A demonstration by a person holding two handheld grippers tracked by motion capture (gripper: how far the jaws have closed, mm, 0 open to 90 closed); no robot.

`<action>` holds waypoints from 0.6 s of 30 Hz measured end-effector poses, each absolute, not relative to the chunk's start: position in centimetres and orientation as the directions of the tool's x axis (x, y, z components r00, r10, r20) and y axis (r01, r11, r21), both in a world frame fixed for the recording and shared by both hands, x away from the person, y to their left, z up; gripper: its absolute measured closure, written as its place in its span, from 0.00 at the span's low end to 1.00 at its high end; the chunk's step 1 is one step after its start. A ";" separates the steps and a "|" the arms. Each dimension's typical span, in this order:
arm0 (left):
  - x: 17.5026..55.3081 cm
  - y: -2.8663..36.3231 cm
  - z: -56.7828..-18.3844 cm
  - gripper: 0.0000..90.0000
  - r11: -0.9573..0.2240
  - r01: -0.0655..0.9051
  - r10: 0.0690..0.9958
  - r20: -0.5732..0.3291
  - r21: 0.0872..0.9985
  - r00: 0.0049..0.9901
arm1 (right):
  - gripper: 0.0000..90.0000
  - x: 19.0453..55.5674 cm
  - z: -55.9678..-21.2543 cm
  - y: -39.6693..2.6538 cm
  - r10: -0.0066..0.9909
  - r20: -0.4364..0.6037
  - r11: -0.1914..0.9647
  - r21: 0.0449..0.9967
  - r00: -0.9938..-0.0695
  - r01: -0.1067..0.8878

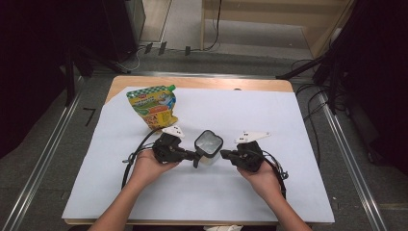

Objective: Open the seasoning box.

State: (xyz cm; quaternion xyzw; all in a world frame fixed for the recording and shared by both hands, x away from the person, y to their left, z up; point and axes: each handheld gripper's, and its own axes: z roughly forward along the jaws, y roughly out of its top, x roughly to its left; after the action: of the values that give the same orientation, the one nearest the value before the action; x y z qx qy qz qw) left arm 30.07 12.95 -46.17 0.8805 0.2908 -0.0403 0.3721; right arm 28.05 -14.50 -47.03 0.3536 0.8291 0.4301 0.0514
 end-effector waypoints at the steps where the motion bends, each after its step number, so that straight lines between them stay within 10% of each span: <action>1: 30.0 12.8 -46.2 1.00 -0.555 0.542 0.480 -0.288 0.631 0.828 | 1.00 28.1 -47.0 -14.4 0.633 0.219 0.379 0.749 -0.743 0.543; 18: 28.8 10.2 -46.8 1.00 -0.571 0.519 0.458 -0.278 0.637 0.844 | 1.00 29.2 -47.5 -13.7 0.681 0.188 0.361 0.754 -0.707 0.548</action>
State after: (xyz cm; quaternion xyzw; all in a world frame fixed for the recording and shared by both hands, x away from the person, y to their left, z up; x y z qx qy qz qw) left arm 28.76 10.15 -46.83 0.8852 0.2759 -0.0408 0.3723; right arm 29.19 -13.65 -47.51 0.3743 0.8213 0.4233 0.0787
